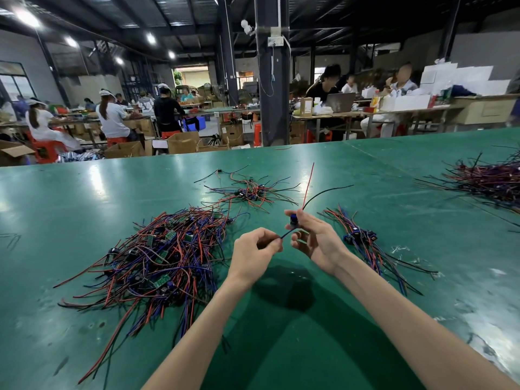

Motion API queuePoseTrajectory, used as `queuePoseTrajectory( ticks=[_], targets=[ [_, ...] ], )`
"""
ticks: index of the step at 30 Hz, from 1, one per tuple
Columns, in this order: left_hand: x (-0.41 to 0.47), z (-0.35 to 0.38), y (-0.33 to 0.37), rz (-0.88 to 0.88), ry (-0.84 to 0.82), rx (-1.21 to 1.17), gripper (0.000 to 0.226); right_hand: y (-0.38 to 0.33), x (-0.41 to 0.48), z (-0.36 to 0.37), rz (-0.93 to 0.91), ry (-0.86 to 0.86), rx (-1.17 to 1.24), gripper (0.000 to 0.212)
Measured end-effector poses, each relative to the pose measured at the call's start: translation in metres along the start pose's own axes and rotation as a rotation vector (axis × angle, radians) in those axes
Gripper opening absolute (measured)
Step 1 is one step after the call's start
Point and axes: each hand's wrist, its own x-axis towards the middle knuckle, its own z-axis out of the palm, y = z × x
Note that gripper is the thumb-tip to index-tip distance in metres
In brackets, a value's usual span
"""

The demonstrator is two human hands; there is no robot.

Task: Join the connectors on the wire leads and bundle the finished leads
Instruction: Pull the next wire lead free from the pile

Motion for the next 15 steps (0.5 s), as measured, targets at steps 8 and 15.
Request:
queuePoseTrajectory(
  ticks=[8, 15],
  targets=[
    [-0.0023, -0.0001, 0.0013, -0.047, -0.134, 0.000, 0.022, -0.0031, 0.0016, -0.0032, 0.106, 0.060, -0.069, 0.028],
    [-0.0020, 0.0004, 0.0091, -0.177, -0.076, -0.165, 0.016, -0.0002, -0.0007, 0.0000, 0.145, -0.018, -0.235, 0.025]
  ],
)
